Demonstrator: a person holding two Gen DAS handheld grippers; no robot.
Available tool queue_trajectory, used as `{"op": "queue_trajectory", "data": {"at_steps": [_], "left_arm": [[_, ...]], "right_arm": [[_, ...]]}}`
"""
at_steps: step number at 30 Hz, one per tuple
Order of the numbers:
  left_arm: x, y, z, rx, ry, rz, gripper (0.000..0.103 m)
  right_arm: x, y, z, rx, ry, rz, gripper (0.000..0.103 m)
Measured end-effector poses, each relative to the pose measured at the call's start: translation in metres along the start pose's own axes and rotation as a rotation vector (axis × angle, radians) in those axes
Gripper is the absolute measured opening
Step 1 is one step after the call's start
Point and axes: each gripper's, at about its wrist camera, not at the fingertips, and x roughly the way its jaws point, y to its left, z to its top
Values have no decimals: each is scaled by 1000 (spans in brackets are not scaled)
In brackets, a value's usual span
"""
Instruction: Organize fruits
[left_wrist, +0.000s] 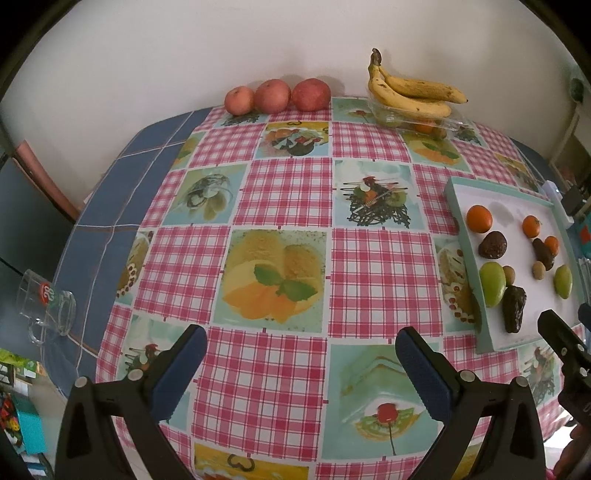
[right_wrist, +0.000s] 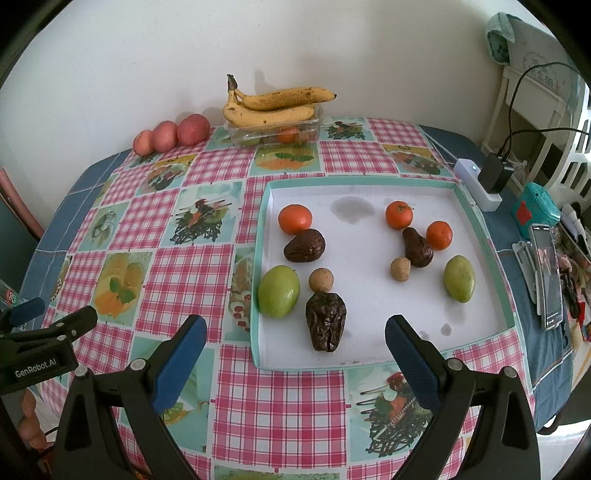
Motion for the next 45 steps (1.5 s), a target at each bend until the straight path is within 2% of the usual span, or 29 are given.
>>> {"op": "queue_trajectory", "data": {"at_steps": [45], "left_arm": [[-1, 1, -1, -63, 16, 8, 103]], "right_arm": [[1, 0, -1, -1, 3, 1, 97]]}}
